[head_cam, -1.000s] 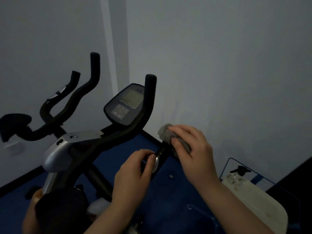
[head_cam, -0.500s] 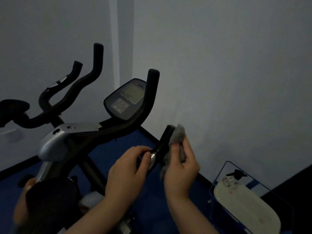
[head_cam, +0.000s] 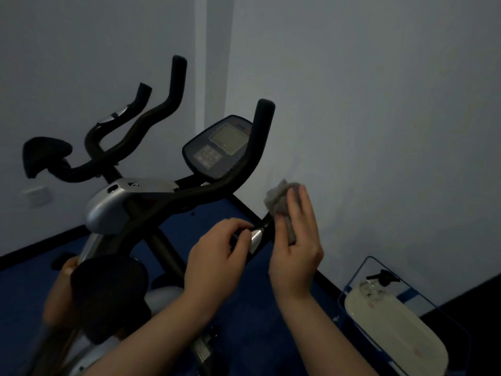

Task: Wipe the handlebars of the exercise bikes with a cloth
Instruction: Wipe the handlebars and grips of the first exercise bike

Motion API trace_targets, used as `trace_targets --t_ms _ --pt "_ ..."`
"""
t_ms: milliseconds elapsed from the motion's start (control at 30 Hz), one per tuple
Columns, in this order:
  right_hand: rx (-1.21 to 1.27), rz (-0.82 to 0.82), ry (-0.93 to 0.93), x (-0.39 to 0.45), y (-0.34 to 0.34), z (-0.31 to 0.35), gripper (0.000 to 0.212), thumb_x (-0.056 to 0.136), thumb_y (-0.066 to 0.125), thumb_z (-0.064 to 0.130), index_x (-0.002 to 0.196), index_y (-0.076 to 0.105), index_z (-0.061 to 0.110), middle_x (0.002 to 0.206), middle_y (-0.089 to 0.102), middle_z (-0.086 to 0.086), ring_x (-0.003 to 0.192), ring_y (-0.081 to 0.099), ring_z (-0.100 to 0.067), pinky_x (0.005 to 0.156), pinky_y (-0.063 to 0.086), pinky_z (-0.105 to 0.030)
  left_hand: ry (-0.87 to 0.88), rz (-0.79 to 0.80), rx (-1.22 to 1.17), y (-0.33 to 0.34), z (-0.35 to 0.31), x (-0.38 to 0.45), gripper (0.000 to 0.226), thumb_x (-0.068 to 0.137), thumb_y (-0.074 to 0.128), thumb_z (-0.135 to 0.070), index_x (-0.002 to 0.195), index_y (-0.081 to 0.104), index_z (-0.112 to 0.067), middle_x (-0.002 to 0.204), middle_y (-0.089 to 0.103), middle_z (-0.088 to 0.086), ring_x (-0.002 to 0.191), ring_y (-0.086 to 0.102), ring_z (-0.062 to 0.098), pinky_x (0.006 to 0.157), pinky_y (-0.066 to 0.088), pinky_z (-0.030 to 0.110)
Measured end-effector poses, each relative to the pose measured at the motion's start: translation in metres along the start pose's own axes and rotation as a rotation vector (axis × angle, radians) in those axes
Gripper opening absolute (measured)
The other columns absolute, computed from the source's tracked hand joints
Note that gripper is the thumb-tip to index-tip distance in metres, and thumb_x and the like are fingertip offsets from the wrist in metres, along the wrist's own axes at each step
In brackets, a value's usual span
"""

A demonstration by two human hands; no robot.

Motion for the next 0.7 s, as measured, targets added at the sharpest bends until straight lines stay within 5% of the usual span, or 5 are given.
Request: trace_targets --t_ms 200,333,467,600,700 --pt "-0.421 0.416 -0.534 0.026 -0.012 -0.001 0.031 0.095 0.052 0.02 0.122 0.064 0.009 0.134 0.057 -0.006 0.134 0.042 -0.021 0.117 0.022 -0.045 0.025 0.01 0.012 -0.013 0.002 -0.012 0.019 0.088 0.056 -0.022 0.098 0.064 -0.035 0.088 0.06 -0.024 0.087 0.056 -0.003 0.064 0.041 0.014" --pt "-0.413 0.498 -0.45 0.015 -0.011 0.012 0.029 0.092 0.056 0.017 0.118 0.066 0.012 0.127 0.063 0.0 0.132 0.044 -0.018 0.118 0.018 -0.042 -0.075 -0.001 -0.004 -0.025 0.016 -0.027 0.017 0.088 0.057 -0.023 0.094 0.064 -0.037 0.088 0.061 -0.024 0.087 0.057 -0.004 0.064 0.041 0.011" --pt "-0.381 0.696 -0.487 -0.02 0.007 0.034 0.029 0.093 0.055 0.02 0.118 0.067 0.015 0.122 0.067 0.002 0.123 0.055 -0.013 0.107 0.039 -0.035 -0.127 0.056 -0.062 -0.036 0.015 -0.033 0.018 0.091 0.055 -0.014 0.091 0.066 -0.029 0.089 0.066 -0.013 0.085 0.061 0.002 0.075 0.051 0.025" --pt "-0.415 0.721 -0.475 0.004 -0.006 0.028 0.031 0.094 0.048 0.024 0.119 0.066 0.021 0.123 0.065 0.009 0.122 0.054 -0.007 0.117 0.017 -0.043 -0.054 0.057 0.126 -0.07 0.004 -0.037 0.02 0.09 0.05 -0.02 0.095 0.067 -0.029 0.092 0.065 -0.014 0.089 0.061 0.004 0.079 0.05 0.028" --pt "-0.345 0.692 -0.331 -0.022 -0.002 0.034 0.034 0.09 0.052 0.016 0.122 0.064 0.018 0.128 0.062 0.005 0.126 0.051 -0.013 0.117 0.019 -0.04 0.041 -0.063 0.177 -0.102 0.0 -0.041 0.02 0.089 0.046 -0.028 0.096 0.065 -0.03 0.089 0.063 -0.017 0.084 0.057 0.0 0.073 0.046 0.018"
Point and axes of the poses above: each hand's wrist, its own x-axis towards the middle knuckle, its own y-axis out of the palm, z = x × y, the point moved 5 cm from there along x, towards the middle knuckle
